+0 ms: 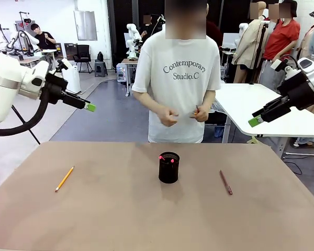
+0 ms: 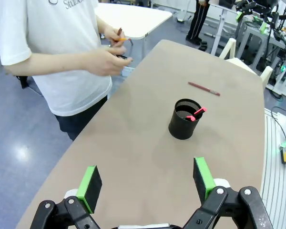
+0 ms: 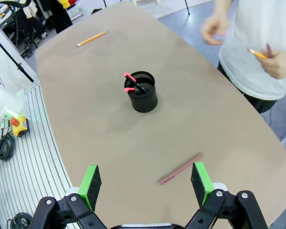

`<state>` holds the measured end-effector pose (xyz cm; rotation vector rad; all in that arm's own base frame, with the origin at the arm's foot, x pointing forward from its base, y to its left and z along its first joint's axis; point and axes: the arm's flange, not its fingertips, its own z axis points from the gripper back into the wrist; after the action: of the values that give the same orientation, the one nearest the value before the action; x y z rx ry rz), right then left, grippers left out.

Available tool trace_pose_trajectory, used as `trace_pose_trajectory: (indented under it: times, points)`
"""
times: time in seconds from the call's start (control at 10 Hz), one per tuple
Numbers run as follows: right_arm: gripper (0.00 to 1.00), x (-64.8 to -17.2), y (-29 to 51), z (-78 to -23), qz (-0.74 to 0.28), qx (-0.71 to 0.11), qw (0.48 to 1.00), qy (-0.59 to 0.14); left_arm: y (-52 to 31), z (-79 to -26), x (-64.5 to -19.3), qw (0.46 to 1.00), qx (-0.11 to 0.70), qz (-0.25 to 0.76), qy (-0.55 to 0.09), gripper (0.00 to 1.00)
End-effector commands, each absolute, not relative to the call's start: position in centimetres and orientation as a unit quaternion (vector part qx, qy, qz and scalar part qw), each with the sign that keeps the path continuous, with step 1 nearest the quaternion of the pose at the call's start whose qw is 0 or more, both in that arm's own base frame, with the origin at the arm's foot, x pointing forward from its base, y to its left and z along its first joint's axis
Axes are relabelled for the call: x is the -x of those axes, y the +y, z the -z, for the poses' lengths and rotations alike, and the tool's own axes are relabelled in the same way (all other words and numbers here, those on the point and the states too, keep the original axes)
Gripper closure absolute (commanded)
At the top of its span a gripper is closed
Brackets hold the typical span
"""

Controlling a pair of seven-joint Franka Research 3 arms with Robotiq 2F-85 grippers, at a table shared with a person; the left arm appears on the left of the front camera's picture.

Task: Place the pens into the pen holder.
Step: Pick up a writing instrument from the table and place it into the Pen holder.

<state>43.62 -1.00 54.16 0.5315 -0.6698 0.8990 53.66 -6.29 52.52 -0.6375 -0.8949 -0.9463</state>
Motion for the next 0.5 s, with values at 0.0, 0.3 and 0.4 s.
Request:
trace_pose_trajectory:
  times: [0.0, 0.3, 0.4]
  points:
    - [0.0, -43.68, -0.86, -54.28, -0.42, -0.252, 0.811, -0.319, -6.28, -52.49, -53.63, 0.749, 0.288, 0.437, -0.406, 0.0]
    - [0.0, -43.68, -0.86, -54.28, -0.42, -0.252, 0.811, -0.319, -6.28, -52.49, -53.63, 0.749, 0.288, 0.437, -0.406, 0.0]
    - [0.0, -43.68, -0.86, -54.28, -0.42, -0.252, 0.811, -0.319, -6.28, -52.49, -53.63, 0.749, 0.288, 0.437, -0.406, 0.0]
